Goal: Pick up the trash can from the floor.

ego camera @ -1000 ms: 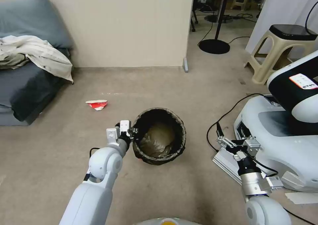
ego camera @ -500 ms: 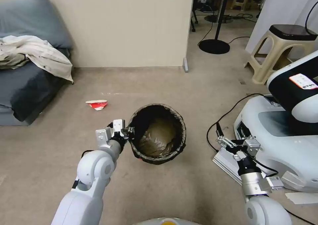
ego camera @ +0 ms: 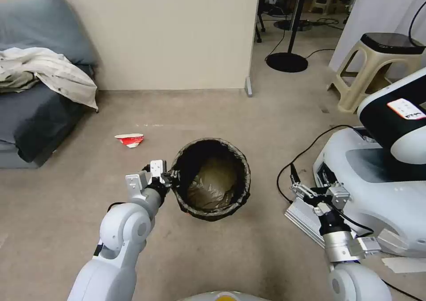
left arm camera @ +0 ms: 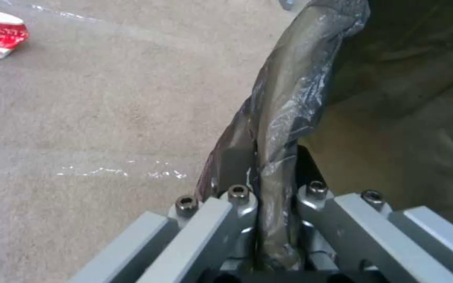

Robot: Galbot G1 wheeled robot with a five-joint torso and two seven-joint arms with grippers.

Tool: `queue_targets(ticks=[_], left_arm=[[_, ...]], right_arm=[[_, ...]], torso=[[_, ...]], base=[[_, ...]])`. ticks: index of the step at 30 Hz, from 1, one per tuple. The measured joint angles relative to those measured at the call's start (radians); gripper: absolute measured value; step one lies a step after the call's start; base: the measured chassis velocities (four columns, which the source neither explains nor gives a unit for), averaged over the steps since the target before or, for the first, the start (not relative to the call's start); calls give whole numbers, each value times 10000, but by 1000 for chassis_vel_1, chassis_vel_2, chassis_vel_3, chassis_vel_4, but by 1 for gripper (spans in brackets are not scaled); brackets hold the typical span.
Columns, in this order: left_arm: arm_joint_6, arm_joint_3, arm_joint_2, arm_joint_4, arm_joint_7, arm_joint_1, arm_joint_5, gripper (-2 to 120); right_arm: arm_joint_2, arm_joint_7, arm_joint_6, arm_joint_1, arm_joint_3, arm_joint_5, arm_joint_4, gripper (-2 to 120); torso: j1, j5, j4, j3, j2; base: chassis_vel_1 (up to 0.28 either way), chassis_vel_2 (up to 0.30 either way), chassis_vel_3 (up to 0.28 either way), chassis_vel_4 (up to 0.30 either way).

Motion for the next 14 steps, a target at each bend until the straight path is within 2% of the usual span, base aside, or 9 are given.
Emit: queue_targets(ticks=[14], left_arm=[[19,-25,-2,-49,-1,-10,-48,1]], right_arm=[[-2,-3,0,16,6,0,-38,100]], torso=[[0,0,0,0,1]], base=[[0,0,0,0]])
